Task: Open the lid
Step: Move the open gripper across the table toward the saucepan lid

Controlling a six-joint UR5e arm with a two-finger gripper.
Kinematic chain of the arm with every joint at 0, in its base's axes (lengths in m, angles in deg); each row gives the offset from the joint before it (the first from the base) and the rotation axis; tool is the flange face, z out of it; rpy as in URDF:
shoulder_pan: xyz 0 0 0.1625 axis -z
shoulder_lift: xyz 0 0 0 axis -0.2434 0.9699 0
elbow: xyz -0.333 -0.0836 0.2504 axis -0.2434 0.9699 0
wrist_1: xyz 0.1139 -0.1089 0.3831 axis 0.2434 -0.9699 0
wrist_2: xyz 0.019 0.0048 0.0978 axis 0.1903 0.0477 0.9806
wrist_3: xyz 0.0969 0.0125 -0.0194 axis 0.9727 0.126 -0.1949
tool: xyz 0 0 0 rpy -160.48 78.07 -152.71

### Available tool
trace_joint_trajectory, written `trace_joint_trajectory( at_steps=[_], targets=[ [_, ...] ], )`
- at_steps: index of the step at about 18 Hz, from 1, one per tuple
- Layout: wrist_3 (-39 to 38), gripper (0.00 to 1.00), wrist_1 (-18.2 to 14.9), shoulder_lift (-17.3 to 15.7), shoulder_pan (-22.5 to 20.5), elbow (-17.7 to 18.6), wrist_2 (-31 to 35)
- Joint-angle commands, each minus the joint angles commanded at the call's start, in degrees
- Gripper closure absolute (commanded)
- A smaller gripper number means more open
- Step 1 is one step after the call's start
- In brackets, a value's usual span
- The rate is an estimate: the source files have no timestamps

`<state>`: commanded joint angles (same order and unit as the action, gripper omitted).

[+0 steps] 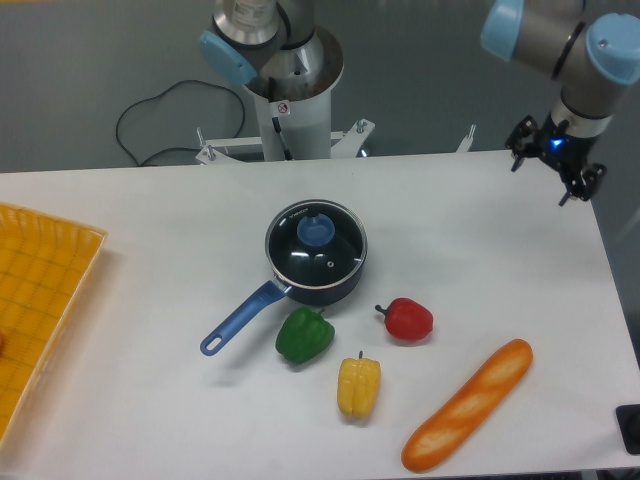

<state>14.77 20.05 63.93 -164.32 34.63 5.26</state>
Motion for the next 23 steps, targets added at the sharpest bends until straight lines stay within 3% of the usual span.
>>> trace_joint_trajectory(
  at_steps=[5, 12, 15, 19, 23],
  targets=[
    [-0.26, 0.00, -0.35, -1.86, -4.22, 1.86, -0.88],
    [-1.14, 0.00, -2.72, -3.36, -3.62, 2.47, -0.27],
    [-7.09, 0.00, -2.99, -5.37, -3.53, 5.19, -1.06],
    [-12.90, 0.00, -3.16, -8.71, -2.03, 7.13, -5.00],
    [-21.25, 0.00, -2.64, -11.79, 3.23, 10.47, -5.19]
  ],
)
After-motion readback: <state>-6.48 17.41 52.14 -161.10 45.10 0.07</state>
